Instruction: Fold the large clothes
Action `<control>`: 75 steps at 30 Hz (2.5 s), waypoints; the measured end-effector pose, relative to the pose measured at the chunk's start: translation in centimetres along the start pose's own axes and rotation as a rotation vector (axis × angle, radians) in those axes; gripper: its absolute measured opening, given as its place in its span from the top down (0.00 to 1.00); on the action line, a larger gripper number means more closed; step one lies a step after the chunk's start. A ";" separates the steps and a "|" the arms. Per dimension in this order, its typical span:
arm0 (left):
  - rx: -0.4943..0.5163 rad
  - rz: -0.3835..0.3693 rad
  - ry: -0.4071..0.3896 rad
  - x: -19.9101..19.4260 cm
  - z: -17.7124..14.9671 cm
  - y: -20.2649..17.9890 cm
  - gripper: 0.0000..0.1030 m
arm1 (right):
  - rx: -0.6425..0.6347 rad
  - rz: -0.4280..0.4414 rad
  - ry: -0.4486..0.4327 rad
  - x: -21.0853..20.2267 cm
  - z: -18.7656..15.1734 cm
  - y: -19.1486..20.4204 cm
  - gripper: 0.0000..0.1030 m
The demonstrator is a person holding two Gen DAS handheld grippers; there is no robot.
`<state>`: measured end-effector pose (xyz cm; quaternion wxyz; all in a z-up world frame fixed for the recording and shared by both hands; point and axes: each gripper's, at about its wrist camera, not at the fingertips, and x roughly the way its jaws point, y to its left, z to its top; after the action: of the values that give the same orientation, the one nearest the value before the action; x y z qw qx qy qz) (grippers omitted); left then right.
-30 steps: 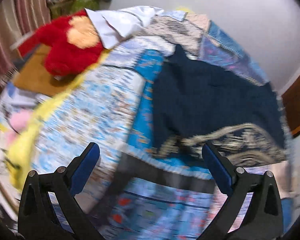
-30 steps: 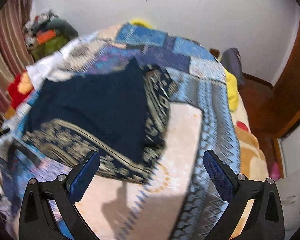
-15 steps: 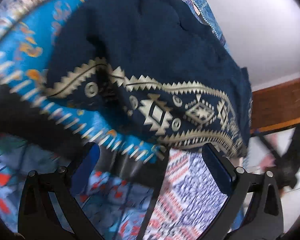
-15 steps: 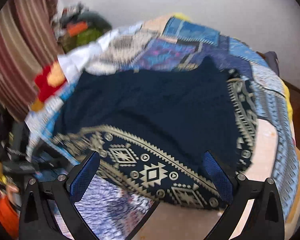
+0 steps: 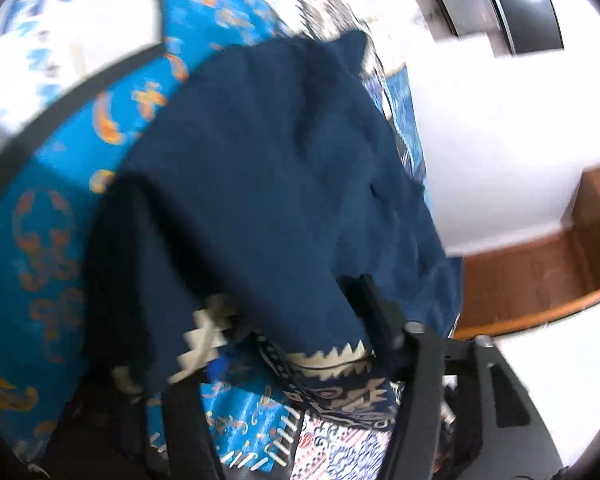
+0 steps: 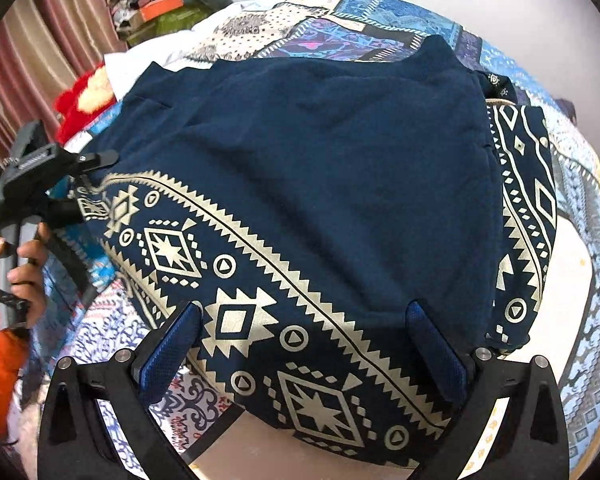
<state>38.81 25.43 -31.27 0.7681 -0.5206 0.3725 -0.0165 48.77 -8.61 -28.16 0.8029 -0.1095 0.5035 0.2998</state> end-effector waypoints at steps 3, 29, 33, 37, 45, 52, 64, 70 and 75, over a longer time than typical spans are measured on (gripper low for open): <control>-0.020 0.014 -0.042 -1.1 -0.8 0.2 0.50 | 0.044 0.038 -0.002 -0.1 0.1 -0.4 0.02; 0.477 0.508 -0.274 -2.6 -1.2 -8.2 0.91 | 0.274 0.082 0.007 -2.0 1.4 -2.1 0.13; 0.508 0.504 -0.289 -5.5 -2.1 -8.3 0.91 | 0.129 0.025 -0.096 -4.1 3.8 1.6 0.13; 0.458 0.524 -0.266 -7.4 -2.7 -6.1 0.91 | 0.000 0.038 -0.114 -3.1 6.1 6.6 0.12; 0.346 0.461 -0.130 -9.9 -4.1 -0.8 0.54 | -0.220 -0.079 0.042 5.6 4.3 12.1 0.06; 0.271 0.395 -0.159 -10.4 -2.2 -1.0 0.43 | -0.126 0.003 0.052 5.0 4.9 10.2 0.06; 0.535 0.627 -0.287 -8.1 -1.2 -7.1 0.82 | -0.075 0.042 0.006 3.4 4.1 10.2 0.06; 0.762 0.559 -0.321 -7.2 -3.6 -15.9 0.84 | -0.156 -0.042 0.030 5.5 3.4 11.5 0.04; 0.933 0.474 -0.332 -5.0 -7.2 -23.5 0.84 | -0.022 0.075 0.038 1.5 3.7 7.5 0.12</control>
<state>39.51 11.05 -10.71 0.9486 -0.0221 0.3064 0.0760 47.54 -0.33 -26.76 0.7802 -0.1051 0.5190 0.3329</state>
